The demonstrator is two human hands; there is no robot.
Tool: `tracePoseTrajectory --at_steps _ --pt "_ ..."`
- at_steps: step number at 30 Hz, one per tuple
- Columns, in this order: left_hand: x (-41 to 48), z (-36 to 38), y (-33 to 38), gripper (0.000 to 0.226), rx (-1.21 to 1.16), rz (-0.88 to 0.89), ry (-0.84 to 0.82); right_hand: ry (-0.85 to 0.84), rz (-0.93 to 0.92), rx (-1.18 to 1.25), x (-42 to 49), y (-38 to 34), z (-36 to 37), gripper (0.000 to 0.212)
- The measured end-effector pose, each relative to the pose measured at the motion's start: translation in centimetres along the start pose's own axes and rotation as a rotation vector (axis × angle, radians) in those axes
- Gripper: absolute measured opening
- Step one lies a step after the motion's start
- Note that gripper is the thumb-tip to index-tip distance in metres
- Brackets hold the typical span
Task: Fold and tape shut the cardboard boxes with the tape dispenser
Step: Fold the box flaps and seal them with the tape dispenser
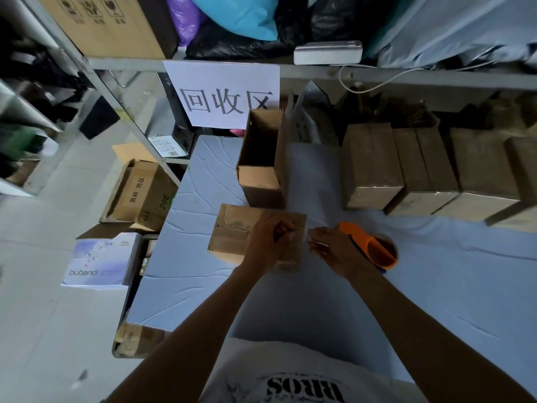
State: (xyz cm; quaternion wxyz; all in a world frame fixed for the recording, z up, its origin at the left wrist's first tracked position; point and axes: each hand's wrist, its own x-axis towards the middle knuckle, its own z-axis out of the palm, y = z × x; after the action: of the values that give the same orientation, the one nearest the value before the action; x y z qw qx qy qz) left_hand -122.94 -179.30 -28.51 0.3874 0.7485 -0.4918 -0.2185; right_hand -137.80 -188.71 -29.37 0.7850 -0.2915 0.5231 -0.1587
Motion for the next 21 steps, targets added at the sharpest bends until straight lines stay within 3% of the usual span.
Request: tracePoseTrajectory --at_steps 6,10,12,14,15,19,21 --pt "0.0 0.2 -0.3 0.008 0.02 0.026 0.001 -0.007 -0.088 -0.039 0.1 0.8 0.2 0.011" --pt "0.1 0.1 -0.3 0.008 0.027 0.03 -0.001 0.103 -0.169 -0.195 0.2 1.2 1.8 0.016" --pt "0.1 0.1 -0.3 0.008 0.026 0.039 0.003 0.177 -0.122 -0.125 0.3 1.8 2.3 0.009" --pt "-0.1 0.1 -0.3 0.008 0.024 0.038 0.009 0.253 -0.059 -0.111 0.5 2.4 2.0 0.025" --pt "-0.2 0.1 -0.3 0.008 0.023 0.035 0.01 0.279 -0.091 -0.226 0.4 2.7 1.8 0.03" --pt "0.0 0.1 -0.3 0.007 0.03 0.046 0.003 0.327 -0.343 -0.461 -0.7 2.5 2.4 0.014" --pt "0.2 0.1 -0.2 0.006 0.03 0.041 -0.004 0.353 -0.431 -0.537 -1.1 2.4 3.2 0.026"
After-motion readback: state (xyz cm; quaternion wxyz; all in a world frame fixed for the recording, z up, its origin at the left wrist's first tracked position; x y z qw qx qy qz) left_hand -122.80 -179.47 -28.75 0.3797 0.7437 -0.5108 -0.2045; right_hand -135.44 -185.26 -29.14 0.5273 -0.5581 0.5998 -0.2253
